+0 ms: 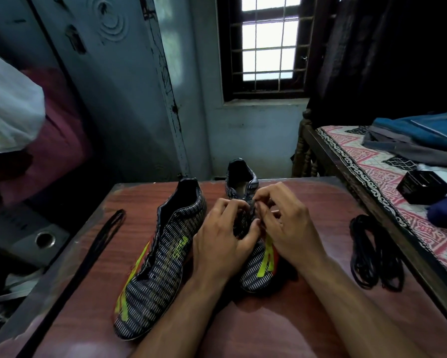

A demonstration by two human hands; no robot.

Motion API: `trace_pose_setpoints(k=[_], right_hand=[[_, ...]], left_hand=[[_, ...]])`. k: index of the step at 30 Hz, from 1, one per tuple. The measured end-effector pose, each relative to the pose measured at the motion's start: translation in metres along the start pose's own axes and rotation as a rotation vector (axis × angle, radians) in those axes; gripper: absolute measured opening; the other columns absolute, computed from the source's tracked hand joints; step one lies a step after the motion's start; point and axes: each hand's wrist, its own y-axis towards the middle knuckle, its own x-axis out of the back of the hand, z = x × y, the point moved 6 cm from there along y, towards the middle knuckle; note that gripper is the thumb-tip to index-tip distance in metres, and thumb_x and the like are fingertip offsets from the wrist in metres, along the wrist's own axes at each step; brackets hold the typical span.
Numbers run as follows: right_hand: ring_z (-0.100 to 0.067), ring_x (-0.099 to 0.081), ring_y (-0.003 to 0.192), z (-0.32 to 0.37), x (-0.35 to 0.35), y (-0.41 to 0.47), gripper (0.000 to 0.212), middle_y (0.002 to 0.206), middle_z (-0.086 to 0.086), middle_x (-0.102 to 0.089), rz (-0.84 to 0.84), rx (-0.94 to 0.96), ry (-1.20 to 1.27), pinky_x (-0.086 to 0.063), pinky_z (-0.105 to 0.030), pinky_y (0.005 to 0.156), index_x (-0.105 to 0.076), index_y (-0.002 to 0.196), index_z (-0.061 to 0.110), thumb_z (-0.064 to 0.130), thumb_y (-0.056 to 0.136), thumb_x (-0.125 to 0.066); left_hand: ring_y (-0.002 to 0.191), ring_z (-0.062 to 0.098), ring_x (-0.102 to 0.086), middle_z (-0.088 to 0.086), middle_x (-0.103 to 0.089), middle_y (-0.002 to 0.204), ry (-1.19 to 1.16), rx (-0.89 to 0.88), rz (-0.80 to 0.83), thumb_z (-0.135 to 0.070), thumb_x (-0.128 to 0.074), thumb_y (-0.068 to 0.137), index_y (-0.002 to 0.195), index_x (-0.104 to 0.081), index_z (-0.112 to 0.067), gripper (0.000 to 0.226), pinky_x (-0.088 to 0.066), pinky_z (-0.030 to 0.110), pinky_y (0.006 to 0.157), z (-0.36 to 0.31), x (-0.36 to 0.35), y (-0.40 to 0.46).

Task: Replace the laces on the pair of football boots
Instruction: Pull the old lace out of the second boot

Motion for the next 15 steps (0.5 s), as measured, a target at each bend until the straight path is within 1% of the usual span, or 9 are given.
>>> trace_pose_setpoints(k=[3, 4, 5, 6, 8, 10, 12, 13, 15], right_hand=[[-0.011, -0.06, 0.088, 0.001, 0.001, -0.001, 0.012, 0.103, 0.007, -0.055, -0.014, -0.014, 0.006, -0.057, -0.04, 0.068, -0.059, 0.109, 0.017, 0.01, 0.103, -0.051], [-0.013, -0.06, 0.087, 0.003, 0.0, -0.001, 0.011, 0.103, 0.006, -0.054, -0.023, -0.008, 0.02, -0.056, -0.04, 0.067, -0.057, 0.11, 0.017, 0.011, 0.105, -0.049], [-0.013, -0.06, 0.087, 0.007, 0.0, -0.001, 0.01, 0.103, 0.005, -0.053, -0.033, 0.007, 0.034, -0.056, -0.038, 0.068, -0.056, 0.11, 0.016, 0.012, 0.105, -0.048], [-0.011, -0.059, 0.087, 0.012, -0.001, -0.001, 0.01, 0.103, 0.004, -0.052, -0.038, 0.027, 0.04, -0.055, -0.031, 0.069, -0.057, 0.109, 0.015, 0.011, 0.105, -0.049], [-0.005, -0.057, 0.09, 0.021, -0.003, -0.001, 0.01, 0.102, 0.002, -0.054, -0.032, 0.072, 0.02, -0.048, -0.015, 0.074, -0.059, 0.107, 0.011, 0.004, 0.103, -0.053], [-0.003, -0.056, 0.092, 0.024, -0.002, 0.0, 0.011, 0.101, 0.001, -0.056, -0.024, 0.085, 0.004, -0.044, -0.01, 0.078, -0.062, 0.105, 0.008, 0.0, 0.1, -0.058], [-0.005, -0.058, 0.091, 0.024, 0.0, 0.002, 0.01, 0.1, 0.0, -0.058, -0.022, 0.09, 0.006, -0.047, -0.014, 0.078, -0.064, 0.103, 0.008, 0.001, 0.097, -0.061], [-0.007, -0.06, 0.091, 0.024, 0.0, 0.003, 0.011, 0.1, 0.001, -0.06, -0.02, 0.092, 0.008, -0.05, -0.018, 0.077, -0.065, 0.103, 0.009, 0.001, 0.096, -0.062], [-0.011, -0.062, 0.09, 0.017, 0.0, 0.003, 0.018, 0.099, 0.002, -0.061, 0.009, 0.05, 0.036, -0.054, -0.026, 0.078, -0.065, 0.107, 0.013, 0.003, 0.092, -0.067]], left_hand=[[0.101, 0.006, -0.061, -0.021, -0.052, 0.111, -0.007, 0.008, 0.028, -0.056, -0.063, 0.084, 0.113, -0.055, -0.042, 0.033, -0.057, 0.036, 0.067, 0.003, -0.003, 0.0], [0.101, 0.007, -0.061, -0.021, -0.052, 0.111, -0.016, 0.011, 0.029, -0.054, -0.065, 0.084, 0.114, -0.055, -0.042, 0.033, -0.058, 0.037, 0.068, 0.005, -0.003, 0.0], [0.101, 0.008, -0.061, -0.021, -0.052, 0.112, -0.023, 0.008, 0.029, -0.053, -0.066, 0.085, 0.115, -0.055, -0.042, 0.034, -0.058, 0.038, 0.067, 0.006, -0.004, 0.0], [0.099, 0.009, -0.061, -0.02, -0.052, 0.111, -0.023, 0.001, 0.029, -0.052, -0.066, 0.086, 0.116, -0.055, -0.042, 0.033, -0.057, 0.038, 0.066, 0.007, -0.004, 0.001], [0.095, 0.01, -0.06, -0.019, -0.053, 0.11, -0.005, -0.014, 0.025, -0.048, -0.067, 0.089, 0.112, -0.057, -0.038, 0.027, -0.055, 0.036, 0.062, 0.008, -0.005, 0.001], [0.092, 0.01, -0.059, -0.019, -0.053, 0.109, 0.013, -0.017, 0.014, -0.045, -0.066, 0.091, 0.108, -0.059, -0.034, 0.021, -0.053, 0.033, 0.06, 0.01, -0.004, 0.002], [0.09, 0.01, -0.058, -0.018, -0.053, 0.109, 0.018, -0.012, 0.014, -0.047, -0.06, 0.093, 0.105, -0.058, -0.034, 0.018, -0.051, 0.033, 0.06, 0.011, -0.003, 0.002], [0.089, 0.011, -0.057, -0.017, -0.053, 0.109, 0.02, -0.007, 0.018, -0.047, -0.057, 0.094, 0.105, -0.057, -0.034, 0.017, -0.05, 0.034, 0.061, 0.011, -0.002, 0.002], [0.087, 0.013, -0.057, -0.014, -0.052, 0.109, 0.029, 0.009, 0.009, -0.045, -0.052, 0.098, 0.107, -0.052, -0.034, 0.015, -0.049, 0.035, 0.062, 0.01, -0.002, 0.002]])
